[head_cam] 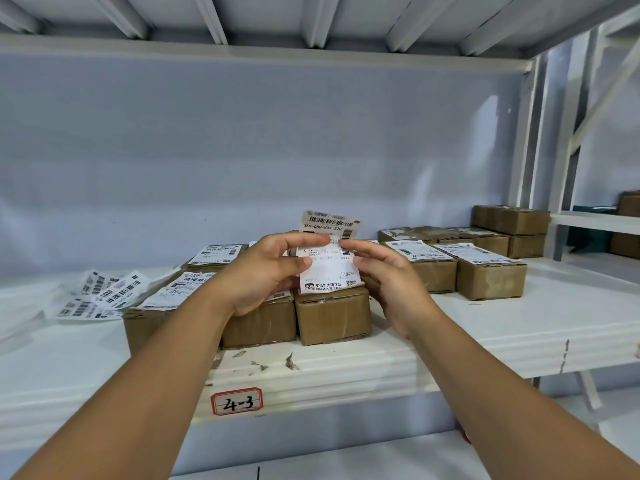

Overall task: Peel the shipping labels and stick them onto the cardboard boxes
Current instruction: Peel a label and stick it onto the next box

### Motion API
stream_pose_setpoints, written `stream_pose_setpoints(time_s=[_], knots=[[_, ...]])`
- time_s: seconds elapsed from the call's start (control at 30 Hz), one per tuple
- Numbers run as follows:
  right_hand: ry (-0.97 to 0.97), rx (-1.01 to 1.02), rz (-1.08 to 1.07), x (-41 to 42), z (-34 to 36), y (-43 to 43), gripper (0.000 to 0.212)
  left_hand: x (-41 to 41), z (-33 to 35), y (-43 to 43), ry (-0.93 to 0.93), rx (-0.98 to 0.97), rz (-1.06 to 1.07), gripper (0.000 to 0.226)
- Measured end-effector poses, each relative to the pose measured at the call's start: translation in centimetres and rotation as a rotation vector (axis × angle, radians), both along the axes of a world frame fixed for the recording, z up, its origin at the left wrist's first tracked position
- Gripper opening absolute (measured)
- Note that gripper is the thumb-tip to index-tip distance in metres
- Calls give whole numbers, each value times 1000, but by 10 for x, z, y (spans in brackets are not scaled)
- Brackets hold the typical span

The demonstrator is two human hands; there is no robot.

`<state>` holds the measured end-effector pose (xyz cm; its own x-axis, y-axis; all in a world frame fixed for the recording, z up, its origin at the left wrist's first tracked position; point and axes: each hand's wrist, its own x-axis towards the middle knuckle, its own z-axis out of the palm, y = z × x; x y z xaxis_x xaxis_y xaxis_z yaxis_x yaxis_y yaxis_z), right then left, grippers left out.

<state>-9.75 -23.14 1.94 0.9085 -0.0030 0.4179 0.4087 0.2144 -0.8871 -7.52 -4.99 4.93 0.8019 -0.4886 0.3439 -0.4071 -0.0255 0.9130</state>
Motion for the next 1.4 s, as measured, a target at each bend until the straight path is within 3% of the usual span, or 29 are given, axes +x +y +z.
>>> stream_pose_setpoints(time_s=[0.33,0.53,0.7,0.87,1.03,1.4], knots=[[-118,-181,-152,4,-4,3,29,2,0,7,89,-179,-68,42],[-110,-65,-145,0,-3,3,7,-3,-1,3,85,-155,-66,28],[-76,-105,-192,7,-4,1,21,-2,-2,-2,22,-41,44,29],[-87,-89,-102,7,-4,-2,28,-1,-1,-1,21,1,81,33],[-112,-110,-29,6,-5,-4,18,0,0,-2,72,-32,78,36],[-9,-152,22,1,-4,-3,42,5,0,-2,41,90,56,42]])
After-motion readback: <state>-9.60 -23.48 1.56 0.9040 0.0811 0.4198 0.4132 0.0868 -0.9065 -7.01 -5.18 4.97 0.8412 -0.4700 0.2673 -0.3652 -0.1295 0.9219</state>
